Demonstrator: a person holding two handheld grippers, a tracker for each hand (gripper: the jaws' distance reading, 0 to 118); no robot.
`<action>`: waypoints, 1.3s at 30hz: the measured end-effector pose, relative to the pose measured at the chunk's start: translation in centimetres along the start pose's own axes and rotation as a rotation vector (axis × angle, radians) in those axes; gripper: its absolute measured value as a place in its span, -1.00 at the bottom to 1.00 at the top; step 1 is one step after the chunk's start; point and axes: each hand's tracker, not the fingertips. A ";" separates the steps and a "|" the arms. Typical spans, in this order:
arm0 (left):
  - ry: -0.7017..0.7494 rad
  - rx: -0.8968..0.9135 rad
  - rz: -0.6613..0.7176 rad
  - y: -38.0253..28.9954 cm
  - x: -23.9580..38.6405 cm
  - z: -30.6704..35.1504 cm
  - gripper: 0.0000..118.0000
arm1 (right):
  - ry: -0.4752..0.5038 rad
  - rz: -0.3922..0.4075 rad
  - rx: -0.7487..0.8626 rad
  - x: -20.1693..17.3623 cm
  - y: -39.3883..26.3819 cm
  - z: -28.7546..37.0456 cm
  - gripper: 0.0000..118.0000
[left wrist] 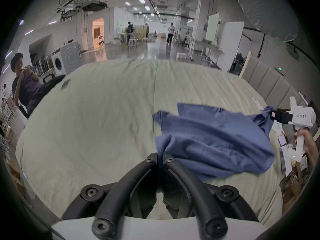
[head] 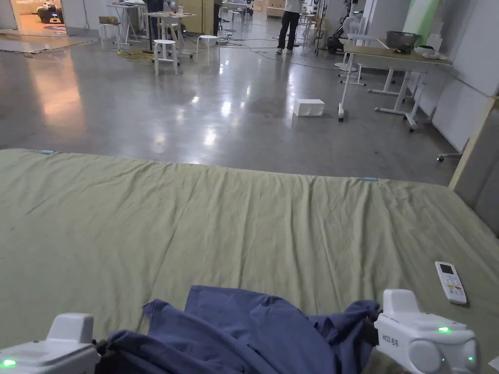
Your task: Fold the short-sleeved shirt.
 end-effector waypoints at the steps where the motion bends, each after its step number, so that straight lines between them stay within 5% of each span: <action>1: -0.001 0.014 0.002 0.9 -0.3 0.5 -0.91 | -0.012 -0.007 0.019 0.3 0.7 0.9 -0.95; 21: 0.074 0.330 0.051 19.0 -5.5 11.1 -0.91 | -0.133 -0.035 0.365 4.0 15.4 15.5 -0.95; 29: 0.118 0.344 0.044 22.7 -5.0 10.5 -0.91 | -0.186 -0.055 0.410 3.3 20.1 16.7 -0.95; 33: 0.128 0.359 0.033 24.6 -4.6 9.9 -0.91 | -0.242 0.030 0.484 3.1 22.0 16.0 -0.95; 34: 0.120 0.360 0.026 25.2 -4.5 9.7 -0.91 | -0.204 -0.045 0.447 3.2 22.1 15.4 -0.95; 38: 0.157 0.382 -0.009 27.3 -4.1 8.6 -0.91 | -0.273 0.073 0.513 2.7 24.2 14.2 -0.95; 39: 0.156 0.389 -0.014 27.9 -4.0 8.2 -0.91 | -0.256 0.029 0.476 2.8 24.5 13.7 -0.95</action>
